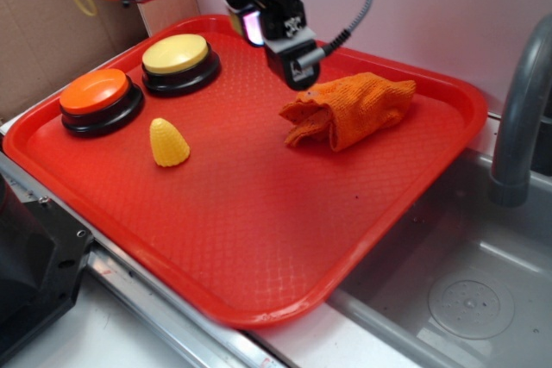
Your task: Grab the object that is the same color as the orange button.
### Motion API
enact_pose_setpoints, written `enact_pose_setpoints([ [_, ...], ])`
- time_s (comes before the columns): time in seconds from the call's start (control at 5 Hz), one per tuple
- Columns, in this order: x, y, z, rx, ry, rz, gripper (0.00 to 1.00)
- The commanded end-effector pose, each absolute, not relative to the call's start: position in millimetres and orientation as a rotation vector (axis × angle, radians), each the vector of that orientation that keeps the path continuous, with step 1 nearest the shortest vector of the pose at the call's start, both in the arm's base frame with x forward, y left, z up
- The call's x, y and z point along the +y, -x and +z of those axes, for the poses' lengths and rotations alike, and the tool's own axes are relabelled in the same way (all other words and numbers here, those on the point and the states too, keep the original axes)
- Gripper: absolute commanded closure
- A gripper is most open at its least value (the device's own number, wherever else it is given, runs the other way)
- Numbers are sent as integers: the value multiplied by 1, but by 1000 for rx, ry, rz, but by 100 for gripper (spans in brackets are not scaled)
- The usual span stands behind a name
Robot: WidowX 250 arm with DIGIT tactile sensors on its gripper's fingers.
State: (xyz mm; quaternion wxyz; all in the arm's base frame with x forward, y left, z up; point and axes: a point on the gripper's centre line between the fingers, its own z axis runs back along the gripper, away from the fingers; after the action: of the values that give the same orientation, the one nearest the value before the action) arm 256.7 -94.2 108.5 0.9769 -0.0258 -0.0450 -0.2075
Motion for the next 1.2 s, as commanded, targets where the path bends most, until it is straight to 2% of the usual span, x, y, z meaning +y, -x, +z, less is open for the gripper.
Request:
enact_pose_setpoints([
  [0.0, -100, -264, 124, -153, 56, -424, 0],
  [0.2, -100, -264, 124, -153, 56, -424, 0],
  [0.4, -121, -299, 97, -160, 46, -471, 0],
  [0.6, -129, -317, 81, -177, 44, -471, 0],
  [0.8, -131, -326, 65, -167, 25, -437, 0],
  [1.0, -131, -320, 40, -97, 9, -452, 0],
])
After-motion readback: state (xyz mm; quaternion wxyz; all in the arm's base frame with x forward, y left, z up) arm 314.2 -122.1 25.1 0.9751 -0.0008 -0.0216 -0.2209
